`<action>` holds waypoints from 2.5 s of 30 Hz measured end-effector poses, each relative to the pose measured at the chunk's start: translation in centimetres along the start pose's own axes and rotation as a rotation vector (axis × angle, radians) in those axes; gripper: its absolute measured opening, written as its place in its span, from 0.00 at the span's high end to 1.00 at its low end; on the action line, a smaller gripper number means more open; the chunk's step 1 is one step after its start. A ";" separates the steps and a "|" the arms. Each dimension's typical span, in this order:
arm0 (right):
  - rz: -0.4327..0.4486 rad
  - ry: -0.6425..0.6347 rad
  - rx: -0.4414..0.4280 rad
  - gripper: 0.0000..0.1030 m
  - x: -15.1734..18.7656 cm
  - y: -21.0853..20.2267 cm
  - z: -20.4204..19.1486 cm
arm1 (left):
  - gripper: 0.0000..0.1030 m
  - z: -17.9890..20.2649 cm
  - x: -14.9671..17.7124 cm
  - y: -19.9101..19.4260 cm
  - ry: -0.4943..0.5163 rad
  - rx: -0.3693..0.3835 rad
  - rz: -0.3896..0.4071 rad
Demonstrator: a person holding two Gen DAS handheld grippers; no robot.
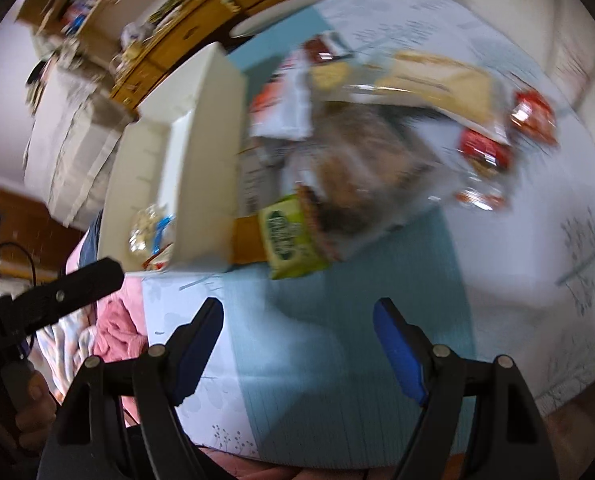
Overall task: Organize snacks
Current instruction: 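Grasp the red-striped snack bag with left tool while right tool grasps the red candy, then carry both snacks to the white tray and open both tools over it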
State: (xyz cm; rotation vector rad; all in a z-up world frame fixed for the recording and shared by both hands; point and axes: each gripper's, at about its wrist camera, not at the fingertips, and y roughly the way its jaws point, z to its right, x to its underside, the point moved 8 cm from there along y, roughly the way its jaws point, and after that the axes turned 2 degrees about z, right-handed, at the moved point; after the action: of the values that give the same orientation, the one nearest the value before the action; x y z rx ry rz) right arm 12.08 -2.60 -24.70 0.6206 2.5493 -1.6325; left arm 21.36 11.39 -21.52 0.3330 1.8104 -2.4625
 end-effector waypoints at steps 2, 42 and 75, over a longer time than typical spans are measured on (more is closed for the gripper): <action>-0.001 0.040 0.003 0.24 -0.2 -0.4 1.6 | 0.22 1.1 0.0 0.5 0.008 -0.002 -0.009; -0.056 -0.037 0.109 0.32 -10.5 2.5 13.5 | 0.80 5.6 -2.4 11.6 -0.307 -0.038 -0.018; -0.146 -0.145 0.187 0.56 -6.4 1.2 14.1 | 0.90 7.4 -2.9 5.2 -0.276 0.147 0.161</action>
State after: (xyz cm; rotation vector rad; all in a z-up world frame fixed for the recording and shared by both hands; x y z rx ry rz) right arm 16.06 -16.52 -30.35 0.3176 2.4087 -1.9017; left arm 24.11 2.52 -23.67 0.1322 1.4426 -2.3957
